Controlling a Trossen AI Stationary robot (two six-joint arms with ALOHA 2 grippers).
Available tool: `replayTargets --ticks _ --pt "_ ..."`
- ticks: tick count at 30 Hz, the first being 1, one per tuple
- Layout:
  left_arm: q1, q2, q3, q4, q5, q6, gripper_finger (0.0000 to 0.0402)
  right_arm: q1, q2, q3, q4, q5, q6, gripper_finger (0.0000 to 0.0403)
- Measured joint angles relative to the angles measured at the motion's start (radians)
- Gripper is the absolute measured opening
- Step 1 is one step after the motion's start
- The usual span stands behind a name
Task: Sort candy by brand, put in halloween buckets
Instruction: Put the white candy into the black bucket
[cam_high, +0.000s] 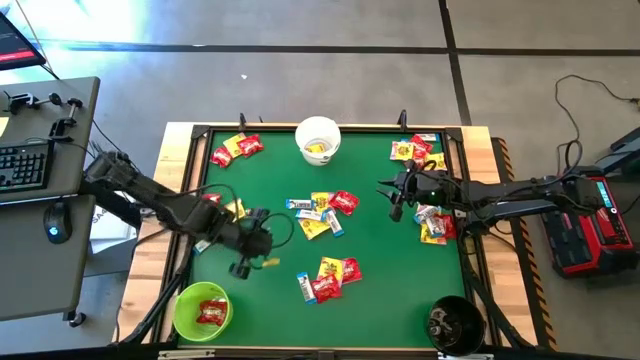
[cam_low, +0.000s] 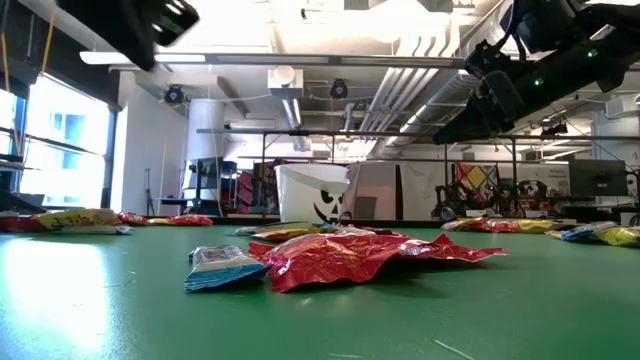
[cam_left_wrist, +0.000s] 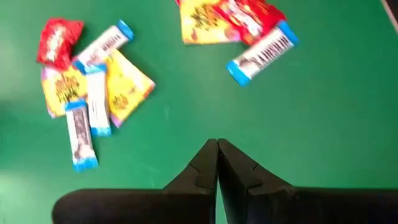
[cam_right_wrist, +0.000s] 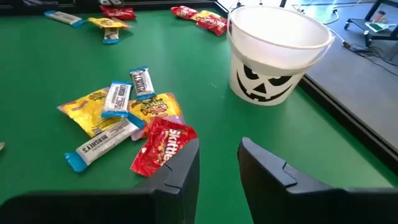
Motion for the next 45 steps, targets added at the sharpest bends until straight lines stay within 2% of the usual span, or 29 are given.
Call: replayTargets --ticks 5,12,19,26,34,39,45 --pt "0.116 0.000 -0.093 0.242 0.066 0.128 0.0000 -0.004 0.000 0.004 -0.051 -0.028 0.061 0.0099" --pt "0.253 0.000 -0.200 0.546 0.100 0.235 0.0000 -0.021 0.000 0.118 -0.419 0.036 0.182 0.0108" --pt "0.365 0.000 -0.210 0.643 0.084 0.274 0.0000 -0.021 0.002 0.274 -0.806 0.031 0.327 0.0159" --pt "0.463 0.009 -0.211 0.674 0.047 0.315 0.0000 -0.020 0.048 0.338 -0.974 -0.045 0.416 0.0201" --pt "0.538 0.042 -0.278 0.808 0.059 0.348 0.0000 -0.011 0.193 0.343 -1.107 -0.129 0.276 0.0204" --pt "0.560 0.042 -0.311 0.806 0.057 0.327 0.0000 -0.021 0.308 0.344 -1.130 -0.203 0.209 0.0204" --pt "0.558 0.041 -0.328 0.799 0.055 0.315 0.0000 -0.013 0.434 0.408 -1.200 -0.169 0.083 0.0204"
